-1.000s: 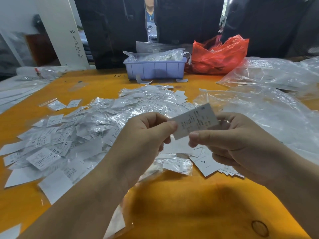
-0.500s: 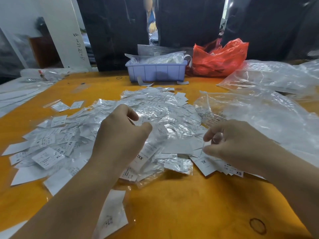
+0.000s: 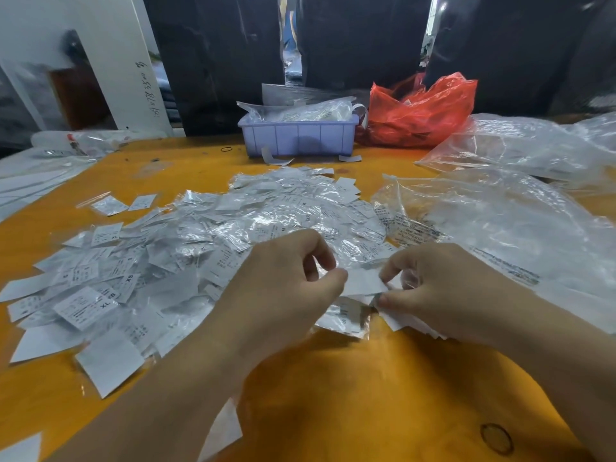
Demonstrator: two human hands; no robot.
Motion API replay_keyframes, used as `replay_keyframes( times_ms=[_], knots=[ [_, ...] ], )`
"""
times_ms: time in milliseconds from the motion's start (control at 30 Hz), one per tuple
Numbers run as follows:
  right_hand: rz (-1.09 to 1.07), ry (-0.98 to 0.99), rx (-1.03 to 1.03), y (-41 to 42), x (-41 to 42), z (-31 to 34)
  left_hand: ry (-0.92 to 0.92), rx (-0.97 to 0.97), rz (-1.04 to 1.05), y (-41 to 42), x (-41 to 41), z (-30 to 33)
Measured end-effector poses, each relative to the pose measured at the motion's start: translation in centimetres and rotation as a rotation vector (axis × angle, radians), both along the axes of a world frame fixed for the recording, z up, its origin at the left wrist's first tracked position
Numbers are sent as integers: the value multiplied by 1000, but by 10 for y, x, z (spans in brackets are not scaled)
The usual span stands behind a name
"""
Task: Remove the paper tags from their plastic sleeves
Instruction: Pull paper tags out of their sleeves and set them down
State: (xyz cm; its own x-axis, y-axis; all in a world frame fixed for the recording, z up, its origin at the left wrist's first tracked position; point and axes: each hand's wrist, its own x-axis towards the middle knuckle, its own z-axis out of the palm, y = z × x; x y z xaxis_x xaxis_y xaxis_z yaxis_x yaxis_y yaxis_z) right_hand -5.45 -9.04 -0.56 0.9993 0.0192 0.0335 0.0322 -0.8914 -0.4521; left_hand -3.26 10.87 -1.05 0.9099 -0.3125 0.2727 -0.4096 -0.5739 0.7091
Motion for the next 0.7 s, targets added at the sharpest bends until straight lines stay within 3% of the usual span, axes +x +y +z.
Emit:
replay_keyframes(
  times_ms=[167, 433, 600, 700],
  knots=[
    [33, -120, 27, -2, 2, -2, 4, -15, -14, 2, 0, 2],
    [115, -251, 352, -2, -3, 11, 11, -18, -1, 3, 2, -2],
    [155, -34, 795, -3, -2, 18, -25, -44, 0, 2, 2, -2],
    [167, 111, 957, -5, -1, 20, -17, -64, -13, 2, 0, 1]
  ],
)
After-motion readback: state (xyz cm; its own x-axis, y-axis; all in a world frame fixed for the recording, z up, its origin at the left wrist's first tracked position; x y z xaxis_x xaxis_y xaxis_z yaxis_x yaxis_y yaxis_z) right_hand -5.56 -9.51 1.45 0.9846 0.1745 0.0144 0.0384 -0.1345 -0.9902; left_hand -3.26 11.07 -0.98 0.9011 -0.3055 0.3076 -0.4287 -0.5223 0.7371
